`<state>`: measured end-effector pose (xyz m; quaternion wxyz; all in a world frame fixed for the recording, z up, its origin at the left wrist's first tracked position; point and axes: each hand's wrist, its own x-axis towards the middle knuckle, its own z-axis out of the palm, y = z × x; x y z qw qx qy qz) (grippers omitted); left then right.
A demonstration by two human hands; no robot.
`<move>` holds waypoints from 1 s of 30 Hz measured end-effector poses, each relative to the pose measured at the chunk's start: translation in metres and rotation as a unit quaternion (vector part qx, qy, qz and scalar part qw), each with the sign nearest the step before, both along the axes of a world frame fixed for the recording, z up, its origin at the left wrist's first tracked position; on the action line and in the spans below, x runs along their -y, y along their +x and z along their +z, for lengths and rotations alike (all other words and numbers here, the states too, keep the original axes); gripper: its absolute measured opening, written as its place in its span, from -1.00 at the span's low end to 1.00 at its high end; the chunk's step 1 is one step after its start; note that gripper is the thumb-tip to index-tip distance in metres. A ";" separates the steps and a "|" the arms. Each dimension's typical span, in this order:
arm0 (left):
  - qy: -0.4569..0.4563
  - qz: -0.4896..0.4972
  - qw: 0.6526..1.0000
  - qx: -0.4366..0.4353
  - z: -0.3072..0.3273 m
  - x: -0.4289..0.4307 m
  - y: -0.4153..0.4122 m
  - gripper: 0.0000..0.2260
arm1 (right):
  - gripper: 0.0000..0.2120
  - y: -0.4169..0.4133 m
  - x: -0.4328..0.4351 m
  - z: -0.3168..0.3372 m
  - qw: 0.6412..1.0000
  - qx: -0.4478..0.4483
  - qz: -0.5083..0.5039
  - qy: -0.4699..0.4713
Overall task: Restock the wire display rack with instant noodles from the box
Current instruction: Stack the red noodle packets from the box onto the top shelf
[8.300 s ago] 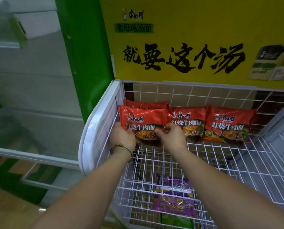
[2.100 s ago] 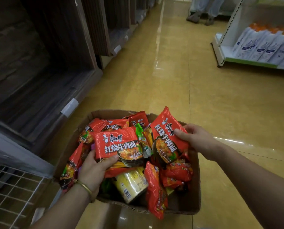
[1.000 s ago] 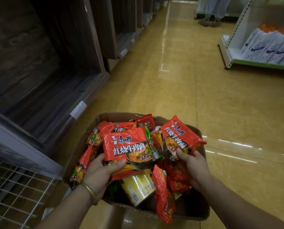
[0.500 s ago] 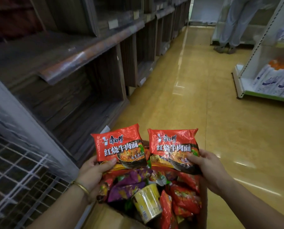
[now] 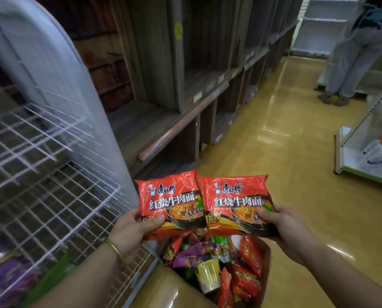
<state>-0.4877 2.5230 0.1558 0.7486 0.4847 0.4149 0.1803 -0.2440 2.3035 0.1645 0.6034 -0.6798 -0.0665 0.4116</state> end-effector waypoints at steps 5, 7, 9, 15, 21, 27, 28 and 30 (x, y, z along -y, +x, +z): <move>0.029 0.027 0.999 -0.008 0.079 0.007 -0.028 -0.62 | -0.71 -0.008 -0.014 0.073 1.000 0.004 0.025 0.008; 0.036 0.041 0.998 -0.011 0.107 0.010 -0.041 -0.62 | -0.69 -0.013 -0.023 0.099 0.999 0.009 0.047 0.014; 0.051 0.055 0.997 -0.019 0.136 0.011 -0.054 -0.65 | -0.68 -0.020 -0.032 0.128 0.997 0.016 0.067 0.025; 0.105 0.119 0.986 -0.045 0.212 0.006 -0.108 -0.62 | -0.76 -0.052 -0.074 0.206 0.989 0.033 0.128 0.070; 0.137 0.193 0.970 -0.053 0.261 0.002 -0.175 -0.59 | -0.80 -0.099 -0.123 0.247 0.970 0.068 0.215 0.093; 0.143 0.273 0.950 -0.051 0.278 -0.002 -0.229 -0.62 | -0.76 -0.150 -0.172 0.268 0.953 0.069 0.277 0.107; 0.142 0.285 0.946 -0.054 0.279 -0.004 -0.237 -0.63 | -0.76 -0.158 -0.180 0.270 0.952 0.066 0.280 0.108; 0.142 0.303 0.940 -0.065 0.279 -0.010 -0.255 -0.62 | -0.77 -0.174 -0.198 0.275 0.948 0.063 0.292 0.112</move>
